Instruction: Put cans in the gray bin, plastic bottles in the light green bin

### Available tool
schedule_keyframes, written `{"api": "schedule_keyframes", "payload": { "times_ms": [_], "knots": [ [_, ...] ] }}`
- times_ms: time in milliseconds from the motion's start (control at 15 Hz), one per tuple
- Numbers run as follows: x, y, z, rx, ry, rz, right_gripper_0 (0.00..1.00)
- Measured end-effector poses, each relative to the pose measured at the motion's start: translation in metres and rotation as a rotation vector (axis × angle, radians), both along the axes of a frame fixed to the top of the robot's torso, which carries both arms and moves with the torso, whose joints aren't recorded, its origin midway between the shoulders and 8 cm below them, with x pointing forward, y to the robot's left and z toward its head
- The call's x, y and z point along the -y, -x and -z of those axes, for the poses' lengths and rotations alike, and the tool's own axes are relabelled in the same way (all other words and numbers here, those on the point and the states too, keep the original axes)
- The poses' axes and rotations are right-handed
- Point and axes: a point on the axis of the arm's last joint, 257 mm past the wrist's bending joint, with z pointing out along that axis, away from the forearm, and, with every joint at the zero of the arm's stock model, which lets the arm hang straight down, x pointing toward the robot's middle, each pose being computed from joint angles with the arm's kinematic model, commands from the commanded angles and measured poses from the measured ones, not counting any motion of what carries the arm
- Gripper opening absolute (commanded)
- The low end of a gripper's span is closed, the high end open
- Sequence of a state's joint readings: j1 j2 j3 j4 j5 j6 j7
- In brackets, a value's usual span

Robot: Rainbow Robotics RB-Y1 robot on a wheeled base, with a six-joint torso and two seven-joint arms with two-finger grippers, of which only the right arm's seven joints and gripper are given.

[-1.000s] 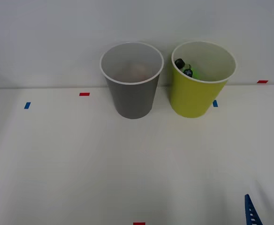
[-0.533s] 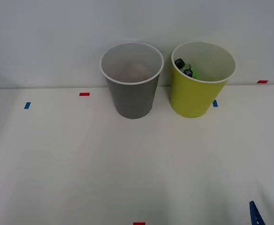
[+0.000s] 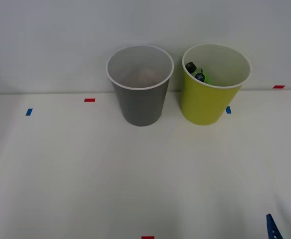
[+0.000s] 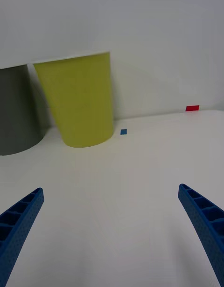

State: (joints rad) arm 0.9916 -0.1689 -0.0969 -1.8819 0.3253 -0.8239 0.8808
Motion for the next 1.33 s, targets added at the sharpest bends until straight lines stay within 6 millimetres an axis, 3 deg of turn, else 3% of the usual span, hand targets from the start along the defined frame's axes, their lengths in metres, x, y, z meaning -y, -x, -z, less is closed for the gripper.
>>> {"api": "schedule_keyframes", "payload": {
  "times_ms": [467,1333],
  "knots": [
    [-0.013,0.009,0.005,-0.015,-0.011,-0.02,1.0],
    [-0.01,0.011,0.001,-0.003,0.014,-0.017,1.0]
  ]
}}
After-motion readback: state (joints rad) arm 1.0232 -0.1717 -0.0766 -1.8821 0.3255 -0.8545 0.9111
